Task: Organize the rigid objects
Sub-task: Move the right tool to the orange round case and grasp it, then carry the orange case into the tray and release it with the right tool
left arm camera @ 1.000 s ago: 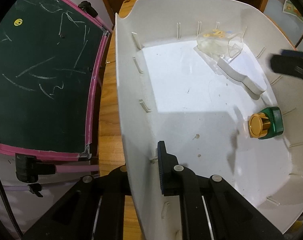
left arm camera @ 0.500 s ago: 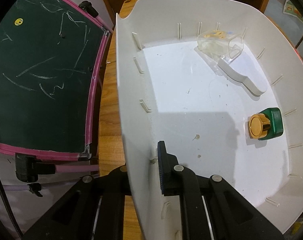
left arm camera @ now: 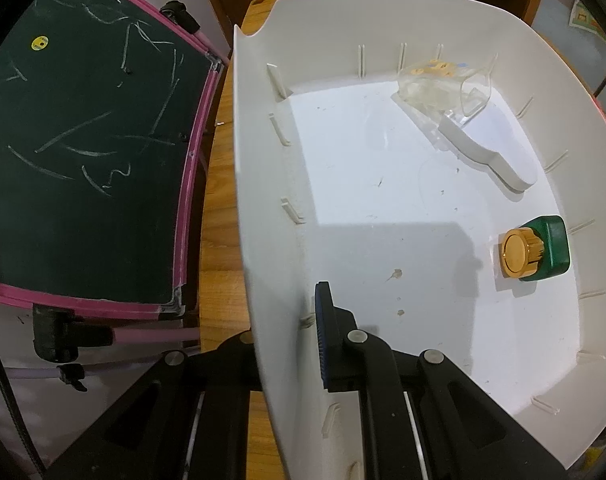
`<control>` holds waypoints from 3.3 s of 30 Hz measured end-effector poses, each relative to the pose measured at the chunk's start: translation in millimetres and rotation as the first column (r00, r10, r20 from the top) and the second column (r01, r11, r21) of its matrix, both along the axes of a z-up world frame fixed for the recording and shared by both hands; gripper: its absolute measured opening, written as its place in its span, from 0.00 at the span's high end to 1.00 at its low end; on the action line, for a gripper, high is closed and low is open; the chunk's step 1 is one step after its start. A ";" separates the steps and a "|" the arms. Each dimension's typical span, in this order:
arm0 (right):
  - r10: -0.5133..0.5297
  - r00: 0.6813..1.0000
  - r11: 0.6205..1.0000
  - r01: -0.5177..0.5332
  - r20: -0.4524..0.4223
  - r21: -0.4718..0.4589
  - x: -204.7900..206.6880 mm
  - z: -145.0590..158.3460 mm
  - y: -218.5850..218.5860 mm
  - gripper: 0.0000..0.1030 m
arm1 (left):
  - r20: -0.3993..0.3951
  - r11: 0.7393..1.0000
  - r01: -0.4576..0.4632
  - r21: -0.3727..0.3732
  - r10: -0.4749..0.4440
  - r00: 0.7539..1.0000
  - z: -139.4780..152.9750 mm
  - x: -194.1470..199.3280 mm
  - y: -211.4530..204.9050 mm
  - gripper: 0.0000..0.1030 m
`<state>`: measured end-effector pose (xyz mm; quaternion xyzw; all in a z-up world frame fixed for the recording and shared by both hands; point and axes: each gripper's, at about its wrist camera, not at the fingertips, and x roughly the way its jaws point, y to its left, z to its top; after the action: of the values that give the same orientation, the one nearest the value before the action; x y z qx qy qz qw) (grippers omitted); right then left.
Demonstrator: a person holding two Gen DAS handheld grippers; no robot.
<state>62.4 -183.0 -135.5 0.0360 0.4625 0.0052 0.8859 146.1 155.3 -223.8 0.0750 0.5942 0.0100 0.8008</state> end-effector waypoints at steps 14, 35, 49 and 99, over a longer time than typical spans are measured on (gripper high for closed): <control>-0.061 0.995 0.997 0.065 -0.078 0.047 19.5 -53.0 -37.9 0.46 | -0.013 1.000 -0.018 0.005 0.018 1.000 -2.6 2.2 -2.5 0.89; -0.137 0.959 0.984 0.160 -0.246 0.075 103.0 -101.0 -48.7 0.21 | -0.025 0.999 -0.039 0.013 0.039 0.999 -5.3 3.6 -0.5 0.86; -0.128 0.931 0.990 0.139 -0.342 0.005 117.9 -122.8 -35.2 0.20 | -0.013 0.999 -0.042 -0.006 0.042 0.999 -4.2 1.4 3.5 0.87; 0.384 0.921 0.923 -0.384 0.059 -0.005 30.8 33.8 190.7 0.21 | -0.011 0.997 -0.033 -0.071 0.033 0.999 -5.2 2.9 12.2 0.87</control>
<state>93.2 7.6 -101.7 -0.0524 0.4344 0.1813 0.8807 149.1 167.5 -229.1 0.0366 0.5990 0.0017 0.7999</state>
